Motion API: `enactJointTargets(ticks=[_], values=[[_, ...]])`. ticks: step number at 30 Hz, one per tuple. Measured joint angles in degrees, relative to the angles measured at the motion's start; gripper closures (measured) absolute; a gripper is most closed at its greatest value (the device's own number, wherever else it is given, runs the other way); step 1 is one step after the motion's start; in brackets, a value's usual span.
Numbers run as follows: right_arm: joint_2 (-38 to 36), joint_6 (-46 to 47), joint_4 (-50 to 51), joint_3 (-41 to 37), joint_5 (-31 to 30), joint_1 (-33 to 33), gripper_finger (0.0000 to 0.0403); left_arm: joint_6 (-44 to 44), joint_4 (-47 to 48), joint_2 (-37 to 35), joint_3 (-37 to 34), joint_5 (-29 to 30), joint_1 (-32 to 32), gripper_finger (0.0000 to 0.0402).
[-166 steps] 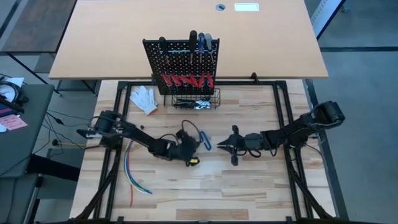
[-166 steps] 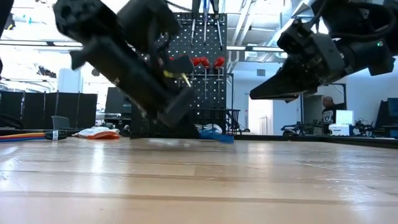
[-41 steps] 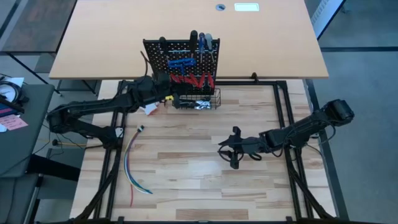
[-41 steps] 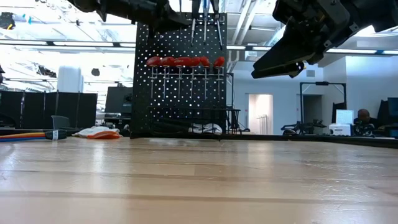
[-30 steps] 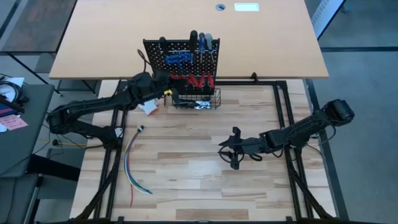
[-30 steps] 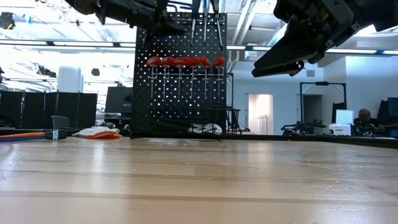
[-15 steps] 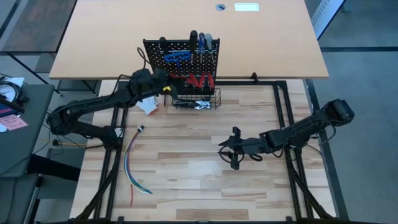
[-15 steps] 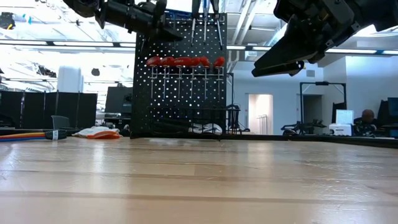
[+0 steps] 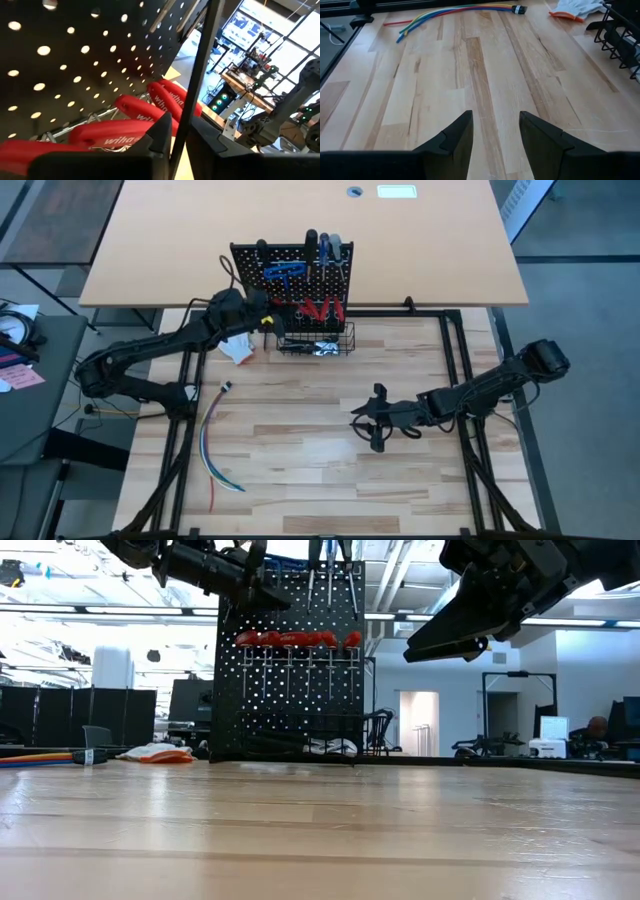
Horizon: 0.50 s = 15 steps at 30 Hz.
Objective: Hang tools onto peg board
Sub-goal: Hang the blue pick tool on the black pegboard
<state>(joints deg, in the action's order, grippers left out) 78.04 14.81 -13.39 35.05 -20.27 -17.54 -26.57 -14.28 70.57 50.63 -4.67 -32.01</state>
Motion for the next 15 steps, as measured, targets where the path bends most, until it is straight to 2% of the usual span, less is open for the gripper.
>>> enactJointTargets(ticks=[9, 15], values=[[0.0, 0.0, 0.0, 0.0, 0.0, 0.0, 0.0237, -0.3, -2.4, 0.0, 0.2, -1.3, 0.0, 0.0296], [0.0, 0.0, 0.1, 0.0, 0.0, 0.0, 0.0237, -0.2, -1.5, 0.0, 1.4, -1.4, 0.0, 0.0277]])
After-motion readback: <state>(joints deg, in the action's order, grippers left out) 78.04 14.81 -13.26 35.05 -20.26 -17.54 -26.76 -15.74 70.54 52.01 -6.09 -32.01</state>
